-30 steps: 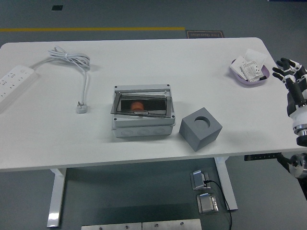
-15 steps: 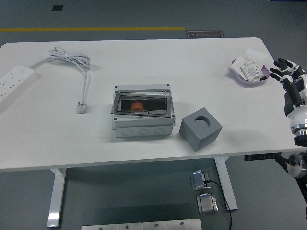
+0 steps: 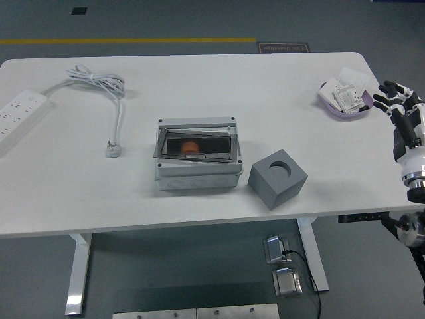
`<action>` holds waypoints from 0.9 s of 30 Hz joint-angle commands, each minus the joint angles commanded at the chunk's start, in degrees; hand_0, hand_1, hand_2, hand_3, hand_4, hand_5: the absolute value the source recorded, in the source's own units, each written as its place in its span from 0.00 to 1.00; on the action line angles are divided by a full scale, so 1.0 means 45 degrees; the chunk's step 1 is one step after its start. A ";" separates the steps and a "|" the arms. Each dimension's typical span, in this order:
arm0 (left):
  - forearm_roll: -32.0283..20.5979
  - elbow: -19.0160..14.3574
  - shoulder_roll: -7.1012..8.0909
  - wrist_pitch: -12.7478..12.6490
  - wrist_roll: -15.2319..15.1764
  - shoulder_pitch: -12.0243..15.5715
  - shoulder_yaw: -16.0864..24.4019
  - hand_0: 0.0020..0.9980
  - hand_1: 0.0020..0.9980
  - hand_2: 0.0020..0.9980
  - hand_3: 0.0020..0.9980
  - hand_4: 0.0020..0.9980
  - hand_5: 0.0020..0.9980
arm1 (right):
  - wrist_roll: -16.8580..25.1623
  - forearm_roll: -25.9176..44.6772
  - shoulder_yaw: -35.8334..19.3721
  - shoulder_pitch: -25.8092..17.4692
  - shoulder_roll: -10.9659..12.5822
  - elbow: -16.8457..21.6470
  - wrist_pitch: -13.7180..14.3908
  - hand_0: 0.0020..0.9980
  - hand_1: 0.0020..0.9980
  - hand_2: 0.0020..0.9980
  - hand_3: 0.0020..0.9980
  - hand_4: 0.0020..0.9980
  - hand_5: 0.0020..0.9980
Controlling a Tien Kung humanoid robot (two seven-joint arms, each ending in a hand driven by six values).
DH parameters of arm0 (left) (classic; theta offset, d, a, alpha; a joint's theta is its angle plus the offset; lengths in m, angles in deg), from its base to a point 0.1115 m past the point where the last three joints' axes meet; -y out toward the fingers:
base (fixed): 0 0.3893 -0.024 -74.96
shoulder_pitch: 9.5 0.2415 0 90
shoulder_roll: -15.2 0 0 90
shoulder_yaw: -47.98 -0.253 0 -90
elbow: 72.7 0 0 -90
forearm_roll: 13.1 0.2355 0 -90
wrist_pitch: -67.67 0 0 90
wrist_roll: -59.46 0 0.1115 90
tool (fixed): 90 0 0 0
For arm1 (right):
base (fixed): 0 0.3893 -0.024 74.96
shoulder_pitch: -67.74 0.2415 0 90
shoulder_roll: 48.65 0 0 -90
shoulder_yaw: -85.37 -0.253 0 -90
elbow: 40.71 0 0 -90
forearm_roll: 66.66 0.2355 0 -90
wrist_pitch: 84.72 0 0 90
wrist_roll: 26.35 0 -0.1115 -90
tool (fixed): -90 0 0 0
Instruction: Fetch the battery,place it into the box,close the lid of the box
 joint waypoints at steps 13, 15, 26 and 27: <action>-0.0081 0.0017 0.0001 -0.0088 0.0003 0.0038 -0.0084 0.77 0.77 0.76 0.80 0.49 0.29 | -0.0106 -0.0141 0.0057 0.0015 0.0034 0.0009 -0.0067 0.72 0.67 0.71 0.70 0.71 0.51; -0.0094 0.0022 -0.0008 -0.0116 0.0004 0.0040 -0.0114 0.77 0.77 0.76 0.80 0.49 0.29 | -0.0072 -0.0151 0.0037 0.0013 0.0037 0.0018 -0.0073 0.72 0.67 0.71 0.70 0.71 0.51; -0.0162 0.0040 0.0017 -0.0221 -0.0039 0.0017 -0.0171 0.77 0.77 0.67 0.81 0.56 0.34 | -0.0618 -0.0041 0.0207 0.0244 0.0622 0.0749 0.0094 0.72 0.70 0.75 0.79 0.71 0.51; -0.0167 0.0039 0.0021 -0.0221 -0.0039 0.0015 -0.0177 0.77 0.77 0.67 0.81 0.56 0.34 | -0.0707 0.0053 0.0289 0.0295 0.0755 0.0899 0.0182 0.72 0.70 0.75 0.79 0.71 0.51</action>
